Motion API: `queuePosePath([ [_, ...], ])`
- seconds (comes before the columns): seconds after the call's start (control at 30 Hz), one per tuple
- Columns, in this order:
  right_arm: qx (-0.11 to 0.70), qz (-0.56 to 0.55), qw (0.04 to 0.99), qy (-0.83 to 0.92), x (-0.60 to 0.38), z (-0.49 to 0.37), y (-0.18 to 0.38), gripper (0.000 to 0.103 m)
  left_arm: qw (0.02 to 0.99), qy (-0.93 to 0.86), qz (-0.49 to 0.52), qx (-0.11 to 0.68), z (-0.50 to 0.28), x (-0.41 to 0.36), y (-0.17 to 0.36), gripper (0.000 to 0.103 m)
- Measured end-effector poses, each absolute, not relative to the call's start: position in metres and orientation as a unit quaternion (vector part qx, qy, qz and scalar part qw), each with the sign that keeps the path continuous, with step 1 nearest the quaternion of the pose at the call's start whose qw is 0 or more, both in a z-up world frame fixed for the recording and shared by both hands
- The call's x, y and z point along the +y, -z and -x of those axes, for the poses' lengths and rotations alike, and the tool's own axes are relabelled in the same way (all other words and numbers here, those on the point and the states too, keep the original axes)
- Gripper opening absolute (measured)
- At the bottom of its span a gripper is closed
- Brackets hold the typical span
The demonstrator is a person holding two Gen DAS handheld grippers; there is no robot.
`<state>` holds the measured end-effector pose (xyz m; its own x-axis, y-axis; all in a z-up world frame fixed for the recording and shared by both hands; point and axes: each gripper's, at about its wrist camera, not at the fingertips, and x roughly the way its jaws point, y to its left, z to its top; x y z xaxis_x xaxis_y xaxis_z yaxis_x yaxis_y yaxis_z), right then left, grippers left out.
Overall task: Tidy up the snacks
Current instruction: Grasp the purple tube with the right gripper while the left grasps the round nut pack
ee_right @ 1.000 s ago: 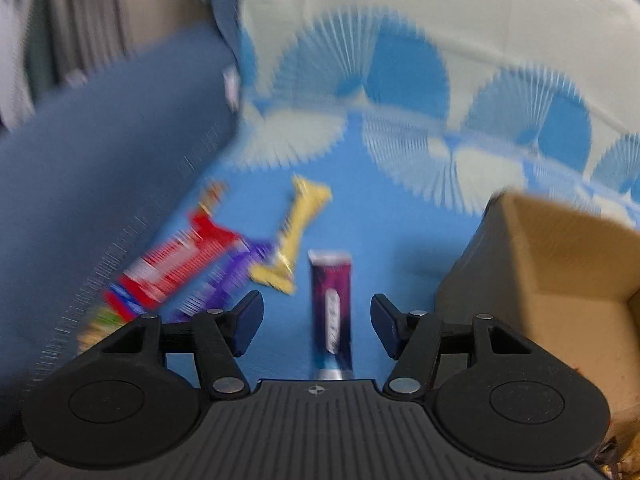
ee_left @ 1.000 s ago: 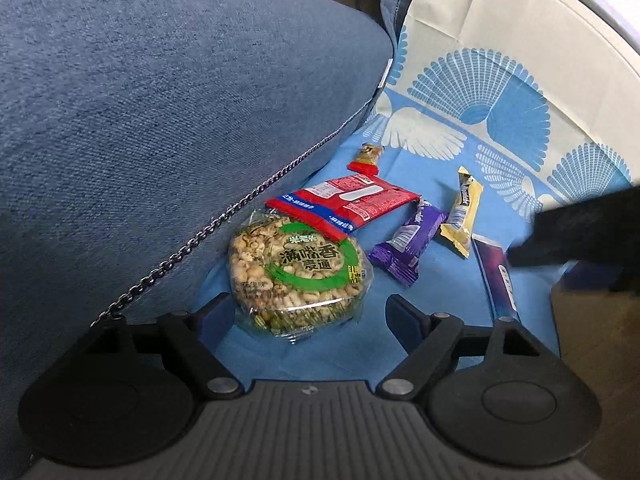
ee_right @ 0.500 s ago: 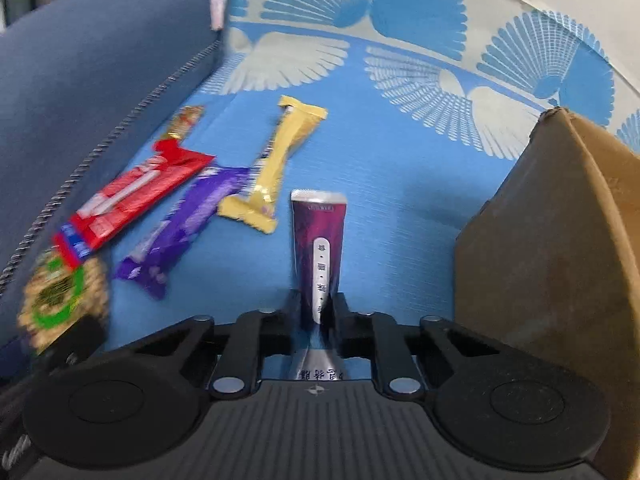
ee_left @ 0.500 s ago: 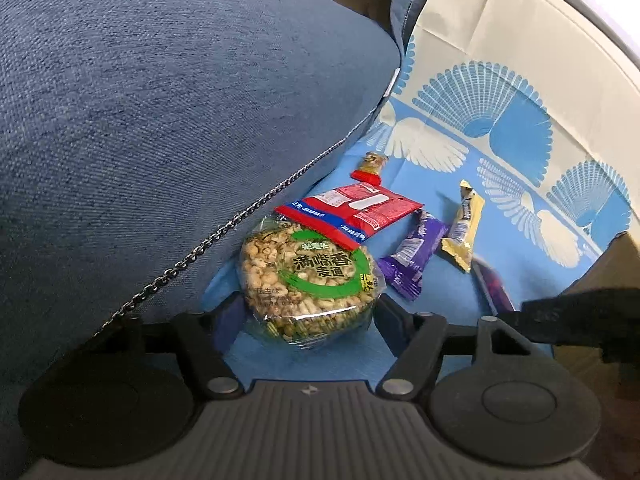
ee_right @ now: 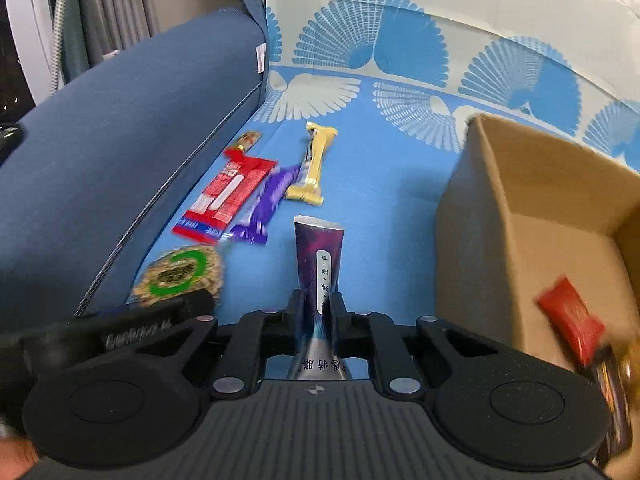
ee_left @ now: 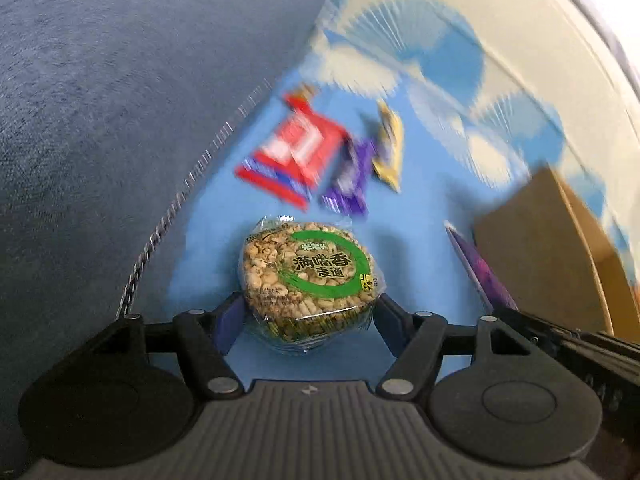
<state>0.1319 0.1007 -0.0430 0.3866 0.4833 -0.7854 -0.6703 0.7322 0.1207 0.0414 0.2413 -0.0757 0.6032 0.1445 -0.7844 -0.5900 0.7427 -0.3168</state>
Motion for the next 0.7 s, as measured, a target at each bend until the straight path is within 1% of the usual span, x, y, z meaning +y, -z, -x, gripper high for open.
queuePosePath([
  [0.17, 0.432, 0.098, 0.828, -0.344, 0.066, -0.091, 0.046, 0.013, 0.848, -0.165, 0.238, 0.443, -0.026, 0.234, 0.066, 0.074],
  [0.33, 0.425, 0.099, 0.824, -0.362, 0.046, -0.052, 0.061, 0.013, 0.853, -0.126, 0.231, 0.451, -0.01, 0.229, 0.063, 0.074],
  [0.37, 0.408, 0.087, 0.836, -0.357, 0.043, -0.044, 0.067, 0.013, 0.851, -0.117, 0.23, 0.457, -0.009, 0.227, 0.064, 0.074],
  [0.47, 0.406, 0.094, 0.839, -0.35, 0.038, -0.031, 0.086, 0.014, 0.847, -0.102, 0.221, 0.473, -0.012, 0.222, 0.066, 0.074],
  [0.6, 0.425, 0.082, 0.835, -0.34, 0.041, -0.039, 0.1, 0.018, 0.826, -0.085, 0.234, 0.506, -0.021, 0.224, 0.078, 0.074],
  [0.67, 0.427, 0.077, 0.834, -0.341, 0.042, -0.042, 0.101, 0.02, 0.823, -0.085, 0.238, 0.509, -0.024, 0.225, 0.08, 0.078],
  [0.7, 0.429, 0.073, 0.833, -0.341, 0.041, -0.043, 0.102, 0.024, 0.823, -0.084, 0.235, 0.51, -0.025, 0.224, 0.08, 0.079],
])
